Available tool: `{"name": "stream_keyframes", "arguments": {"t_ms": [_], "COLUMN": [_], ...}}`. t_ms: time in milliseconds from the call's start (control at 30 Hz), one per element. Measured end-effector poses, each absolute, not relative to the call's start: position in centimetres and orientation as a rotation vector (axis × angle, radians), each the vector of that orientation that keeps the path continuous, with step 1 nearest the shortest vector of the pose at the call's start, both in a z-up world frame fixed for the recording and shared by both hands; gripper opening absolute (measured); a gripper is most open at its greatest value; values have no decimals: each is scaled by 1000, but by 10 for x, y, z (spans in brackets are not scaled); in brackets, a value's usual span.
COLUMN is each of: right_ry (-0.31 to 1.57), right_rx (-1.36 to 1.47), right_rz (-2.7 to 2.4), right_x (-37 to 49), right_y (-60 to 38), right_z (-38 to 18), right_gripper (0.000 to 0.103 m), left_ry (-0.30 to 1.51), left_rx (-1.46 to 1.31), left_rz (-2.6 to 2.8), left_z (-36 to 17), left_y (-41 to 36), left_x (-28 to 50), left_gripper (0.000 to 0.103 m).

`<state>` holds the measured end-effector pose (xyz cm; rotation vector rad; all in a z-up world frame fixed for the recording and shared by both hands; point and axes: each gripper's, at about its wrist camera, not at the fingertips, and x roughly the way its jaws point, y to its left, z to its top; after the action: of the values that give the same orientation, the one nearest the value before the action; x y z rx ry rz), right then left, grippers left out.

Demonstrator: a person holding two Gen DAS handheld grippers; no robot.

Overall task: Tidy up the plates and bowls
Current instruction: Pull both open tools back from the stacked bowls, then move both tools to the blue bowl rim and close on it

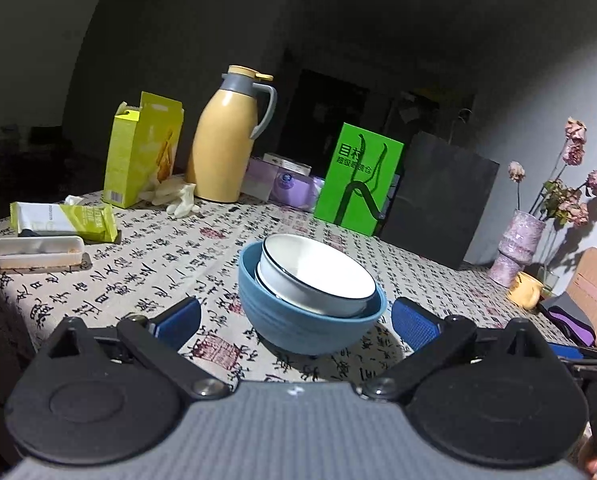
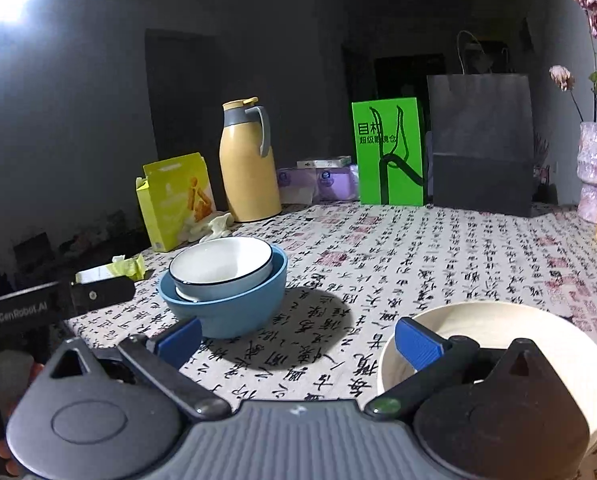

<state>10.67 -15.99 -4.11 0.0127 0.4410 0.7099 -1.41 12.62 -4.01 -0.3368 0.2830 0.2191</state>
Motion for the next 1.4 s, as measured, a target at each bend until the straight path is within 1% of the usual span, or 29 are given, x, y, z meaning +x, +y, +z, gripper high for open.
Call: {"name": "stream_keyframes", "arguments": {"t_ms": [700,1067,1400], "right_ry": [555,610,631], "right_rx": [52,54,65], "right_rz": [760,755,770], "right_x": [121,139,157], "right_y": [-147,-142,-131], "right_z": [-55,-60,-51], "right_gripper": [103,103,103], "left_ry": [344,349,375], "left_rx": [-399,-402,-434], "left_rz": [162,184,186], "left_z": [-60,-57,-48], "left_y": [143,156,168], "left_x": [-6,2,19], "left_gripper": [103,103,103]}}
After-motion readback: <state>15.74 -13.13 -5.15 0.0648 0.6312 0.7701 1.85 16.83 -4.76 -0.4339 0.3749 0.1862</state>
